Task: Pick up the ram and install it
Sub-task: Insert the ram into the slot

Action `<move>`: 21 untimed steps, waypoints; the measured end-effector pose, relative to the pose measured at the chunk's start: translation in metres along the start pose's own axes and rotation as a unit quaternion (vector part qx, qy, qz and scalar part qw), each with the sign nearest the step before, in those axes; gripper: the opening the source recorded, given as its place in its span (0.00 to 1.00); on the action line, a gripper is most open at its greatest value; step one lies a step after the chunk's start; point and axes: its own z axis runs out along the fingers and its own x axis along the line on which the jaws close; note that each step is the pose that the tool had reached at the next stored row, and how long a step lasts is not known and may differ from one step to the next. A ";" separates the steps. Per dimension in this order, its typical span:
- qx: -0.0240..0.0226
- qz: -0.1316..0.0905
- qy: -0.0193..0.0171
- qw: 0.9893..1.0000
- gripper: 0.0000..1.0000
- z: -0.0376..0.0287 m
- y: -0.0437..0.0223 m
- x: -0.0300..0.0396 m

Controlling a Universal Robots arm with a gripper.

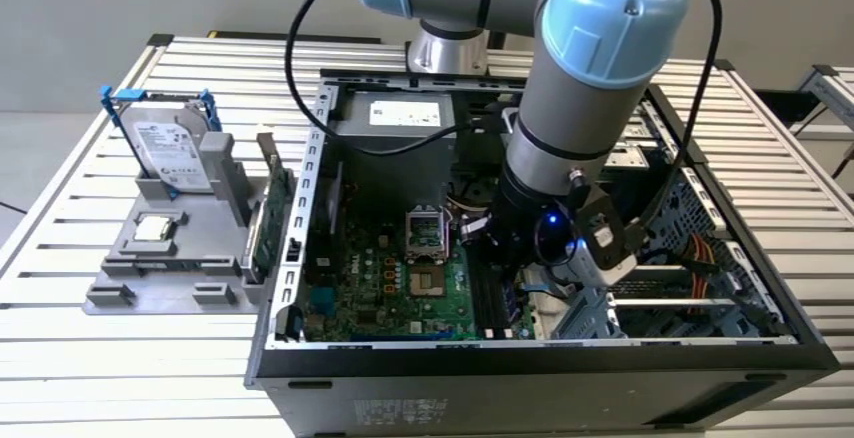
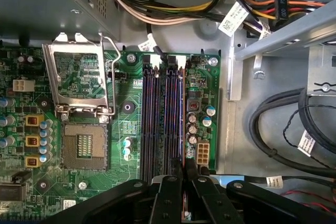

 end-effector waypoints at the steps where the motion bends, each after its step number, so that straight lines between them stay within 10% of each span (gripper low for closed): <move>1: 0.000 0.000 0.000 1.000 0.00 0.0001 0.0000 0.0000; 21: 0.000 0.008 0.005 1.000 0.00 0.0006 -0.0003 -0.0006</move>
